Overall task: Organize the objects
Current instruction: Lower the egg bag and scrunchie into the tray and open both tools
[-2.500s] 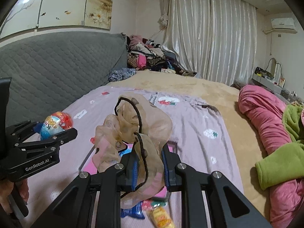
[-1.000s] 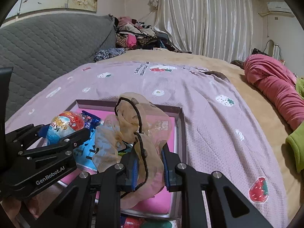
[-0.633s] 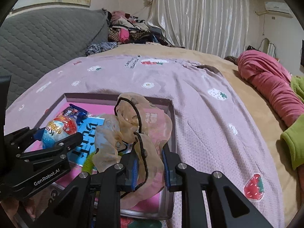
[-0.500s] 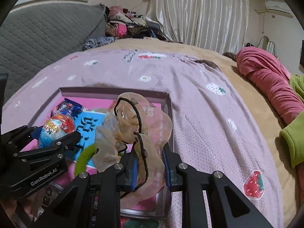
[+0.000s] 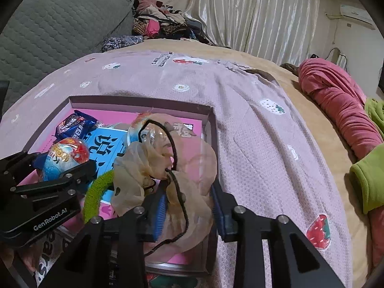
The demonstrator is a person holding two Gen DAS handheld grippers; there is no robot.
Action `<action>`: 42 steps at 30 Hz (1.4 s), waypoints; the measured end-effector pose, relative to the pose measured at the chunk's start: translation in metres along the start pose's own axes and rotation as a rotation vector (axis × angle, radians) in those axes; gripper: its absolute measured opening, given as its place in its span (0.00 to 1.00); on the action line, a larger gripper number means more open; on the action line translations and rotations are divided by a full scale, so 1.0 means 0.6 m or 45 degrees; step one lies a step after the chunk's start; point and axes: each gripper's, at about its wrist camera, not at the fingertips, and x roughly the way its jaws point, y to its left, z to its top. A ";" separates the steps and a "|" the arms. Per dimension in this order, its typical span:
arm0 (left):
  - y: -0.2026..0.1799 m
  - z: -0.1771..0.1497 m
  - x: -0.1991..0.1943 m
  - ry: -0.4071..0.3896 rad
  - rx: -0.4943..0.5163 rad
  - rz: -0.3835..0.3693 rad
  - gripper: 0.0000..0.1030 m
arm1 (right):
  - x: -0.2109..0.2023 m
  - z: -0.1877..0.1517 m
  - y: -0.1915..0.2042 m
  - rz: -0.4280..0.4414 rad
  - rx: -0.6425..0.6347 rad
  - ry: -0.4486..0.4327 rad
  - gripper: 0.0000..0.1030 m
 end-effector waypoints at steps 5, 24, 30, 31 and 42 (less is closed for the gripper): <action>0.002 0.001 -0.008 -0.011 -0.004 0.001 0.59 | -0.007 0.002 -0.004 -0.002 0.013 -0.013 0.41; 0.017 0.014 -0.051 -0.065 -0.042 -0.033 0.74 | -0.038 0.011 -0.019 -0.015 0.045 -0.054 0.56; 0.020 0.021 -0.089 -0.121 -0.064 -0.033 0.79 | -0.073 0.021 -0.026 0.001 0.075 -0.119 0.64; 0.020 0.023 -0.098 -0.129 -0.065 -0.030 0.79 | -0.081 0.023 -0.025 0.007 0.073 -0.132 0.65; 0.004 0.004 -0.187 -0.176 -0.048 -0.012 0.82 | -0.214 0.022 -0.029 0.002 0.092 -0.329 0.87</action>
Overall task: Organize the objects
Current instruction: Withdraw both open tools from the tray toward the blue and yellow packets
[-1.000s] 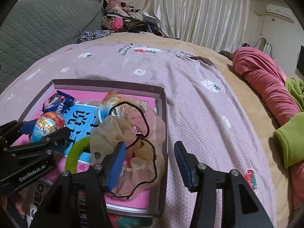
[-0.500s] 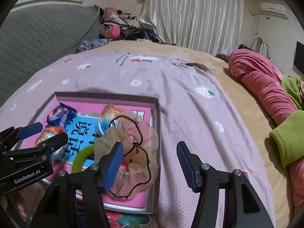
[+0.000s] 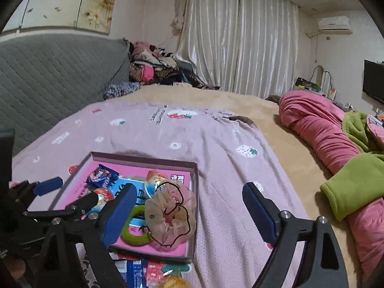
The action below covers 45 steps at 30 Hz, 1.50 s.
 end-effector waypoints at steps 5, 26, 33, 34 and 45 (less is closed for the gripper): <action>0.000 -0.015 -0.043 0.014 -0.006 0.040 0.82 | -0.039 -0.007 -0.010 0.018 0.016 0.021 0.87; -0.043 -0.022 -0.260 -0.063 0.042 0.067 0.82 | -0.224 -0.015 -0.023 0.104 -0.025 0.055 0.89; -0.056 -0.033 -0.285 -0.057 0.062 0.064 0.82 | -0.259 -0.022 -0.029 0.107 -0.050 0.061 0.89; -0.058 -0.036 -0.284 -0.048 0.066 0.064 0.82 | -0.262 -0.026 -0.031 0.111 -0.052 0.067 0.89; -0.075 -0.101 -0.234 0.061 0.101 0.043 0.82 | -0.246 -0.087 -0.038 0.141 -0.090 0.178 0.89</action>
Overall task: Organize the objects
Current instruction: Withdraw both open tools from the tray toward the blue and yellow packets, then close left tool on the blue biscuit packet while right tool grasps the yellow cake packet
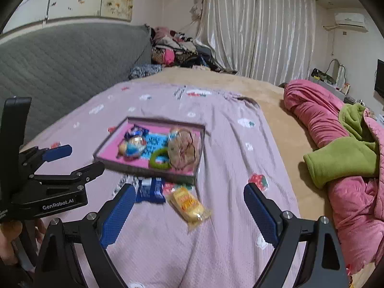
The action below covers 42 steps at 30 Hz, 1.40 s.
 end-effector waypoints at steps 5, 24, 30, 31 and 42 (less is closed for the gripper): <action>-0.010 -0.025 0.036 0.060 -0.005 0.008 0.82 | 0.022 -0.029 -0.005 -0.008 -0.005 0.060 0.89; -0.061 -0.035 0.147 0.170 -0.002 -0.026 0.82 | 0.124 -0.075 -0.019 -0.031 -0.030 0.195 0.89; -0.067 -0.027 0.192 0.211 -0.016 -0.023 0.82 | 0.170 -0.082 -0.016 -0.018 -0.069 0.233 0.89; -0.067 -0.026 0.200 0.220 -0.023 -0.018 0.82 | 0.177 -0.083 -0.014 -0.013 -0.081 0.237 0.89; -0.076 -0.017 0.263 0.279 -0.062 -0.025 0.82 | 0.251 -0.093 -0.007 0.005 -0.160 0.272 0.89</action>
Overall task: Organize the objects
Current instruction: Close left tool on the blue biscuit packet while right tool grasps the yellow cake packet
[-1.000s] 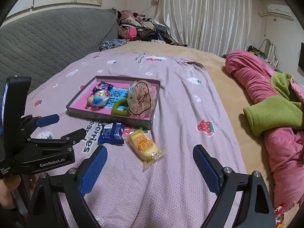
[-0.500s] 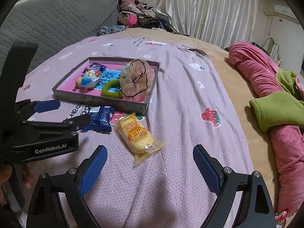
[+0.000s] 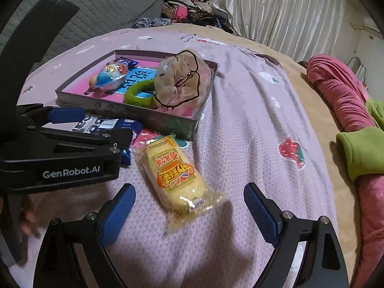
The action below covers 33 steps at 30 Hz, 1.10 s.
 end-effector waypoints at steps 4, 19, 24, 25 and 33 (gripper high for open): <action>-0.001 0.004 0.012 0.020 -0.010 0.013 0.82 | 0.018 0.006 0.002 0.002 -0.026 -0.003 0.89; 0.000 0.005 0.055 0.152 -0.055 0.025 0.78 | 0.048 0.014 0.002 0.101 0.011 0.014 0.39; -0.009 0.005 0.050 0.152 -0.012 0.016 0.59 | 0.037 0.014 0.001 0.137 0.039 0.001 0.38; -0.008 0.004 0.050 0.157 -0.008 0.011 0.59 | 0.035 0.014 0.001 0.145 0.044 -0.004 0.38; 0.009 -0.013 0.025 0.117 0.004 0.021 0.58 | 0.014 0.015 0.010 0.171 0.061 -0.026 0.38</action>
